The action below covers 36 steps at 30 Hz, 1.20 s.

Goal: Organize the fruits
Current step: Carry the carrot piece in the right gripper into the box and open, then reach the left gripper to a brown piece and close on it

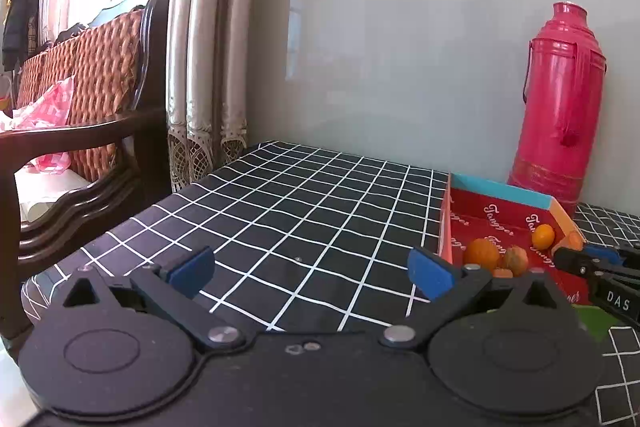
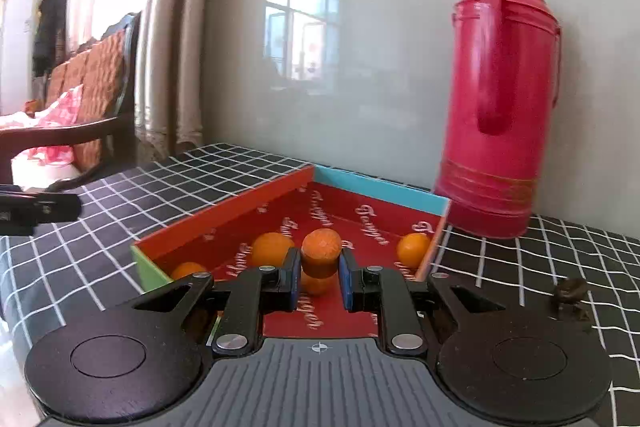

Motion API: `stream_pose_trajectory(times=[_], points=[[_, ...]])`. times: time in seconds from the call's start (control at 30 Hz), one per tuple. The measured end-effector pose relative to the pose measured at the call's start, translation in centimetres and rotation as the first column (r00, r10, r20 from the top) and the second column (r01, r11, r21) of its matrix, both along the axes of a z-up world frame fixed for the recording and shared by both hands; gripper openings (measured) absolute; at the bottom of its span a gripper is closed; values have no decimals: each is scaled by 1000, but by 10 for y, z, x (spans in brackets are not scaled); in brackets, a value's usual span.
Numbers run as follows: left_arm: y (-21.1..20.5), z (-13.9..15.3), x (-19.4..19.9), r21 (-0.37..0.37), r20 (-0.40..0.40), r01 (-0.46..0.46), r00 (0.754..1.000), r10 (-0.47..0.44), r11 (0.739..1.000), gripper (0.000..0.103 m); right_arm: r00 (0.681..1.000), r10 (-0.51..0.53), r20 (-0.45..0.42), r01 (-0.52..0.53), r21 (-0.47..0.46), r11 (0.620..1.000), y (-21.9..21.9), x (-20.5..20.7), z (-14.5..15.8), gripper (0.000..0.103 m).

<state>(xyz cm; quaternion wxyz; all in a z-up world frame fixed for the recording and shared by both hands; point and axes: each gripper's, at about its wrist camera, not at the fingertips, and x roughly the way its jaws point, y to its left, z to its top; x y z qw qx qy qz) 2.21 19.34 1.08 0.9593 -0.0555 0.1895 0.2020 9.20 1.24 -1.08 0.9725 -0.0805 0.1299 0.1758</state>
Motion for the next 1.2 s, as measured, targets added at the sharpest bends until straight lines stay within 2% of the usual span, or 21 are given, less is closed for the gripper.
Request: stream_pose_trajectory(times=[0.13,0.17,0.2,0.23,0.27,0.37,0.47,0.7,0.93,1.2], points=[[-2,1,0,1,5,4,1000,-4,1000,97,999,35,-1,-35,-35,999,6,-5,-3,21],[-3,1,0,2,6,6,1000,-6,1000,97,1000,24,7,-23,-46,999,7,-6,-5,38],[-4,1,0,2,5,10,1000,-10,1000,97,999,32,18,-31,-32,999,5,-8,-6,69],[-6,1,0,3,5,13,1000,-13,1000,97,999,39,24,-39,-4,999,0,-9,-5,79],[-7,2,0,6,6,17,1000,-17,1000,97,999,27,32,-28,11,1000,-4,-10,-3,83],[-13,2,2,15,5,34,999,-34,999,97,997,-25,67,22,35,999,-17,-12,3,86],[-23,3,4,13,9,57,998,-57,998,97,991,-104,84,97,85,992,-40,-14,6,100],[-60,6,17,-3,15,115,993,-115,993,97,971,-234,47,224,154,962,-95,-17,10,101],[-109,5,30,36,17,215,976,-216,976,97,956,-291,47,280,162,946,-138,-31,12,101],[-149,3,40,57,9,281,959,-282,958,97,933,-357,51,341,199,919,-180,-44,18,101]])
